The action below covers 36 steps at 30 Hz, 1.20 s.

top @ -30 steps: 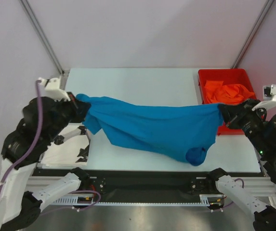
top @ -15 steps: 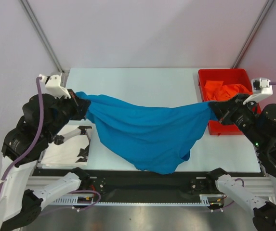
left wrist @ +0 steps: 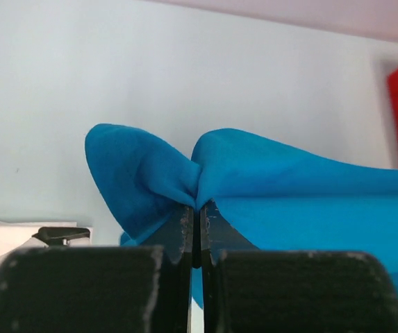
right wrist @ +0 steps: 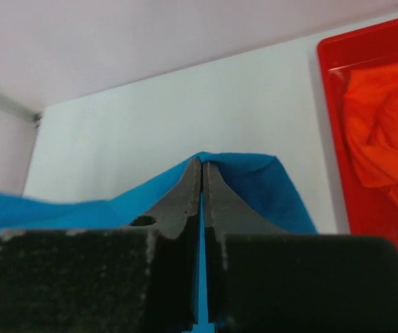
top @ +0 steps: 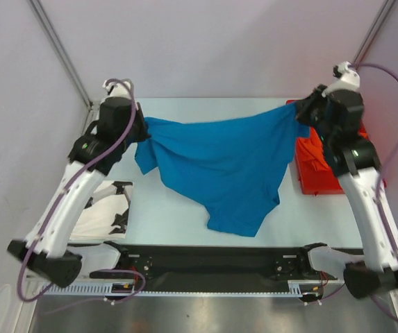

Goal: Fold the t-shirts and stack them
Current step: Flatten the tshirt out

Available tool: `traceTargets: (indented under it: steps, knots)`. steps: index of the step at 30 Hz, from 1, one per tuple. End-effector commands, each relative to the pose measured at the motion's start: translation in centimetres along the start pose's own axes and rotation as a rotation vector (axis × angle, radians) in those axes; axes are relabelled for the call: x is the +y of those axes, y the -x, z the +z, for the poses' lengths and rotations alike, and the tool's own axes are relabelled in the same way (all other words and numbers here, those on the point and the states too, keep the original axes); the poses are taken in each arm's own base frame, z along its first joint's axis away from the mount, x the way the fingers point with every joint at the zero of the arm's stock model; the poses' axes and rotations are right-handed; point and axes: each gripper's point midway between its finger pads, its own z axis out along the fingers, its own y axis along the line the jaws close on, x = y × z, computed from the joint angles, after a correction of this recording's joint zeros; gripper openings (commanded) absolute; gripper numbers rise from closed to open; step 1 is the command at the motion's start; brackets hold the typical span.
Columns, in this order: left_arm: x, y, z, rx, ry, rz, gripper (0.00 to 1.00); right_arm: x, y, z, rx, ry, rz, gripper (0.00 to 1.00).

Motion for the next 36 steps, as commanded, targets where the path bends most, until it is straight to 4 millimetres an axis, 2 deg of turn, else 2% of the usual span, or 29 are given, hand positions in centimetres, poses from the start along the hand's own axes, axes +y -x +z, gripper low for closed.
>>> traceTargets:
  steps: [1, 2, 3, 4, 5, 6, 7, 8, 9, 10, 11, 12, 13, 15, 16, 17, 18, 19, 20, 21, 22, 23, 24, 25, 26, 27, 29, 30, 36]
  knots:
    - [1.1, -0.2, 7.5, 0.002, 0.053, -0.084, 0.01, -2.8, 0.6, 9.2, -0.063, -0.063, 0.034, 0.0]
    - [1.4, -0.3, 9.1, 0.011, 0.07, -0.087, 0.0, -2.7, 1.2, 10.5, -0.07, -0.059, 0.013, 0.0]
    - [1.9, -0.3, 10.6, 0.018, 0.097, -0.08, 0.03, -3.2, 0.6, 12.4, -0.046, -0.072, -0.004, 0.0]
    - [2.3, -0.6, 13.7, 0.05, 0.155, -0.068, 0.13, -4.5, -1.8, 15.6, 0.03, -0.11, -0.025, 0.0]
    - [2.6, -0.5, 14.9, 0.065, 0.181, -0.067, 0.21, -5.4, -3.1, 17.3, 0.075, -0.132, -0.034, 0.01]
    - [3.2, -1.4, 15.9, 0.125, 0.223, -0.055, 0.29, -4.9, -1.2, 18.3, 0.059, -0.121, -0.023, 0.04]
    - [2.8, 1.6, 16.0, 0.082, 0.236, -0.066, 0.44, -7.2, -6.4, 20.9, 0.235, -0.181, -0.022, 0.1]
    - [3.5, 0.1, 18.2, 0.137, 0.298, -0.044, 0.56, -7.8, -7.9, 21.7, 0.323, -0.184, -0.011, 0.27]
    - [3.7, -0.3, 18.1, 0.174, 0.315, -0.023, 0.69, -6.1, -3.6, 21.9, 0.278, -0.156, 0.004, 0.37]
    - [3.5, 0.4, 18.1, 0.163, 0.314, -0.025, 0.87, -8.4, -9.8, 22.1, 0.512, -0.235, -0.001, 0.42]
    - [3.6, 0.2, 17.9, 0.175, 0.317, -0.024, 0.93, -7.8, -10.4, 21.8, 0.557, -0.231, -0.017, 0.5]
    - [3.6, -0.2, 17.6, 0.185, 0.308, -0.017, 0.97, -7.3, -11.3, 21.3, 0.598, -0.231, -0.034, 0.54]
    - [4.0, -2.2, 17.6, 0.229, 0.307, -0.002, 1.0, -7.7, -13.6, 20.2, 0.68, -0.251, -0.062, 0.56]
    - [3.5, -2.9, 16.2, 0.238, 0.238, -0.001, 0.99, -5.5, -14.0, 17.6, 0.69, -0.206, -0.109, 0.63]
    - [3.8, -6.3, 16.1, 0.318, 0.213, 0.01, 0.97, -6.4, -17.8, 16.4, 0.765, -0.217, -0.126, 0.64]
    - [2.5, -7.4, 15.9, 0.343, 0.12, -0.008, 0.95, -4.8, -15.8, 13.9, 0.701, -0.169, -0.13, 0.69]
    - [1.7, -7.5, 14.7, 0.339, 0.05, -0.009, 0.93, -4.2, -17.6, 12.6, 0.726, -0.142, -0.136, 0.72]
    - [1.1, -8.5, 14.3, 0.357, -0.003, -0.012, 0.91, -3.0, -18.2, 11.6, 0.711, -0.081, -0.113, 0.72]
    - [1.5, -11.7, 13.9, 0.417, -0.019, -0.008, 0.87, -3.7, -22.7, 9.0, 0.826, -0.077, -0.064, 0.72]
    - [-0.1, -12.2, 13.2, 0.428, -0.114, -0.038, 0.87, -3.1, -22.5, 7.1, 0.81, -0.047, -0.04, 0.73]
    - [0.2, -14.8, 12.9, 0.482, -0.121, -0.047, 0.86, -2.8, -23.9, 5.7, 0.839, -0.032, -0.032, 0.73]
    - [0.1, -16.0, 12.7, 0.509, -0.132, -0.062, 0.86, -4.1, -27.8, 3.2, 0.934, -0.066, -0.012, 0.73]
    - [-0.1, -17.2, 12.6, 0.539, -0.129, -0.087, 0.87, -3.8, -27.7, 1.7, 0.918, -0.042, -0.006, 0.74]
    - [0.1, -19.6, 12.6, 0.607, -0.13, -0.102, 0.88, -4.2, -29.0, 0.5, 0.939, -0.044, -0.003, 0.74]
    - [0.0, -20.7, 12.6, 0.635, -0.132, -0.115, 0.88, -4.7, -29.7, -0.5, 0.948, -0.051, 0.009, 0.74]
    - [-0.3, -21.7, 13.0, 0.651, -0.138, -0.132, 0.89, -6.0, -31.8, -2.1, 0.998, -0.084, 0.023, 0.75]
    - [-0.4, -24.0, 13.6, 0.712, -0.14, -0.15, 0.89, -6.4, -32.2, -3.5, 0.988, -0.073, 0.041, 0.75]
    - [-0.5, -24.3, 14.2, 0.712, -0.141, -0.168, 0.9, -7.2, -33.6, -4.5, 1.02, -0.087, 0.045, 0.75]
    - [-0.1, -26.1, 17.5, 0.743, -0.088, -0.162, 0.84, -7.9, -36.6, -5.3, 1.04, -0.081, 0.135, 0.78]
